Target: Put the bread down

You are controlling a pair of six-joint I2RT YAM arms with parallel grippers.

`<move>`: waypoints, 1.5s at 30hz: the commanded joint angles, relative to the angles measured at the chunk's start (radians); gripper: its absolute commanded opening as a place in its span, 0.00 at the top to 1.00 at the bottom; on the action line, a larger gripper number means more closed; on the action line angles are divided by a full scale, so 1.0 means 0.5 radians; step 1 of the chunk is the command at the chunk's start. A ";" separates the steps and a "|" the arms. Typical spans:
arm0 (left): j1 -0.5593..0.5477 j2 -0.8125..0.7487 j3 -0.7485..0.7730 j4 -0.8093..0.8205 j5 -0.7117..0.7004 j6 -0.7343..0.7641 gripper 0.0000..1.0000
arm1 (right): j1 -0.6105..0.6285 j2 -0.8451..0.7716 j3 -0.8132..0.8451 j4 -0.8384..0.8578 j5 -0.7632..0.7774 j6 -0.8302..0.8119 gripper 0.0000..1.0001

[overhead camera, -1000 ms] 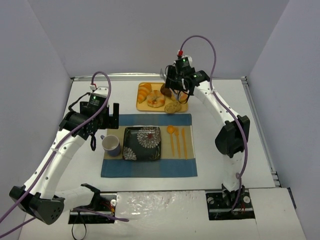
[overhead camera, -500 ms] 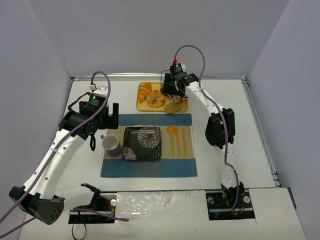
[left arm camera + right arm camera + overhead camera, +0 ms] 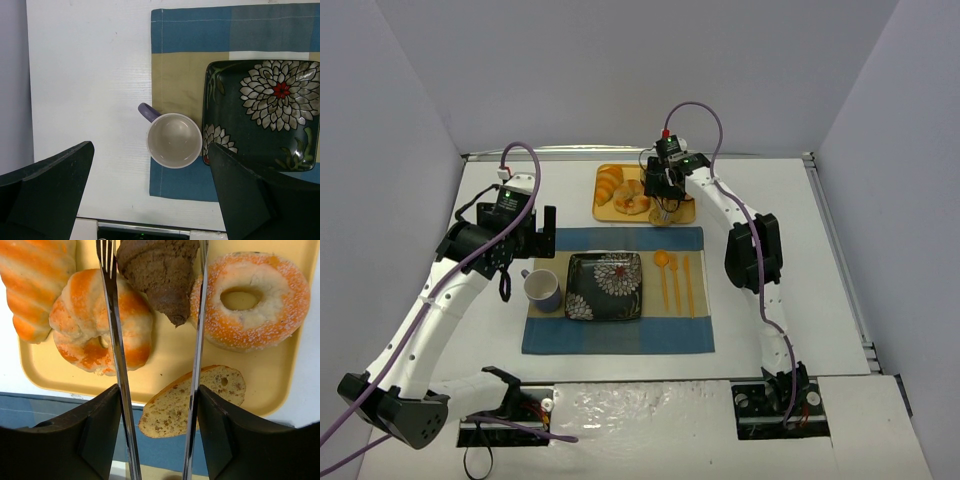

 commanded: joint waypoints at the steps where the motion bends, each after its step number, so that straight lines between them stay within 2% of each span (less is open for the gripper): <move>1: 0.010 -0.062 0.116 0.001 -0.051 0.019 0.03 | -0.008 -0.041 0.062 0.064 -0.048 -0.005 0.46; 4: 0.010 -0.059 0.108 0.011 -0.048 0.019 0.03 | -0.005 -0.059 0.047 0.065 -0.036 -0.004 0.50; 5: 0.012 -0.057 0.106 0.013 -0.045 0.014 0.03 | -0.005 -0.069 0.040 0.067 -0.022 -0.006 0.57; 8: 0.010 -0.058 0.096 0.020 -0.042 0.013 0.03 | -0.003 -0.086 0.029 0.064 -0.019 -0.003 0.87; 9: 0.010 -0.059 0.093 0.023 -0.042 0.013 0.03 | -0.004 -0.092 0.024 0.064 -0.019 -0.002 0.94; 11: 0.010 -0.059 0.089 0.023 -0.042 0.012 0.03 | -0.003 -0.113 0.016 0.066 0.003 0.003 1.00; 23: 0.010 -0.060 0.053 0.063 -0.017 -0.002 0.03 | 0.051 -0.432 -0.082 0.107 0.235 -0.015 1.00; 31: 0.010 -0.059 0.047 0.078 -0.014 -0.005 0.03 | 0.088 -0.735 -0.202 0.166 0.238 -0.009 1.00; 41: 0.010 -0.046 0.071 0.081 -0.063 -0.036 0.03 | 0.192 -1.256 -0.780 0.166 0.067 0.083 1.00; 45: 0.011 -0.043 0.061 0.106 -0.076 -0.068 0.03 | 0.325 -1.446 -1.057 0.166 0.044 0.117 1.00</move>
